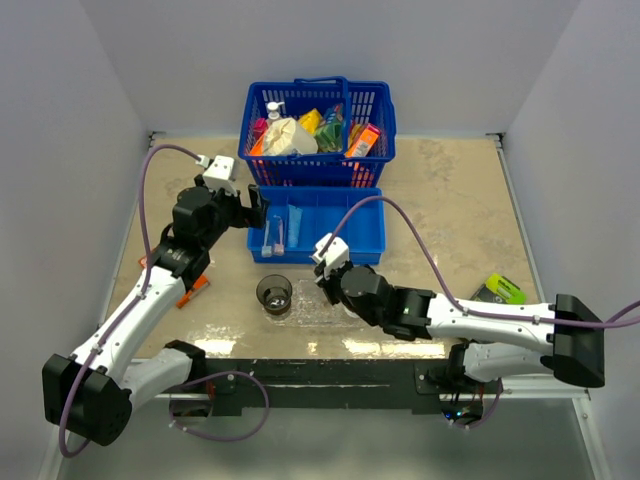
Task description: Prepare toiletry sets of a toothbrush and toothpaste on the tray
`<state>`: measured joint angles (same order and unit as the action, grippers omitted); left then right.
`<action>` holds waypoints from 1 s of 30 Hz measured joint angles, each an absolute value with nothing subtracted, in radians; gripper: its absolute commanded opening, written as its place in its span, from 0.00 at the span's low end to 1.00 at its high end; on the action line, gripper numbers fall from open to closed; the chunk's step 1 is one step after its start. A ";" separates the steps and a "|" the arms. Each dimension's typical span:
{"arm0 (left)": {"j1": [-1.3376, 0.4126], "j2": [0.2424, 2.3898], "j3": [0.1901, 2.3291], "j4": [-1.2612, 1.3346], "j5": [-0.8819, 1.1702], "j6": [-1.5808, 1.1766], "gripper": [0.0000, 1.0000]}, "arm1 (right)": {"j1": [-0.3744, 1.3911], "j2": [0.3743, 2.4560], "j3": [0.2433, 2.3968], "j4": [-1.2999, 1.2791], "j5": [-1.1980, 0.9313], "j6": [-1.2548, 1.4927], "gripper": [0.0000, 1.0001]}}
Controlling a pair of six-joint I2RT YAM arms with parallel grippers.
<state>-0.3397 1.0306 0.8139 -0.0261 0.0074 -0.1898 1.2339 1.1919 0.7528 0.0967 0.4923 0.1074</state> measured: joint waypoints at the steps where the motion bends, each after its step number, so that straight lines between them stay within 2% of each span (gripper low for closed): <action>1: -0.340 1.031 0.814 -0.026 0.009 -0.190 0.98 | 1.237 1.192 0.747 0.104 0.499 0.107 0.01; 9: -0.340 1.034 0.816 -0.026 0.019 -0.190 0.99 | 1.246 1.192 0.722 0.118 0.518 0.100 0.08; 19: -0.340 1.034 0.816 -0.026 0.020 -0.190 0.98 | 1.264 1.192 0.722 0.135 0.548 0.101 0.40; 26: -0.340 1.034 0.816 -0.026 0.020 -0.190 0.98 | 1.269 1.192 0.722 0.131 0.562 0.107 0.53; 27: -0.340 1.034 0.816 -0.026 0.020 -0.190 0.98 | 1.270 1.192 0.722 0.128 0.563 0.109 0.58; 30: -0.340 1.034 0.816 -0.026 0.021 -0.190 0.99 | 1.270 1.192 0.722 0.124 0.566 0.117 0.65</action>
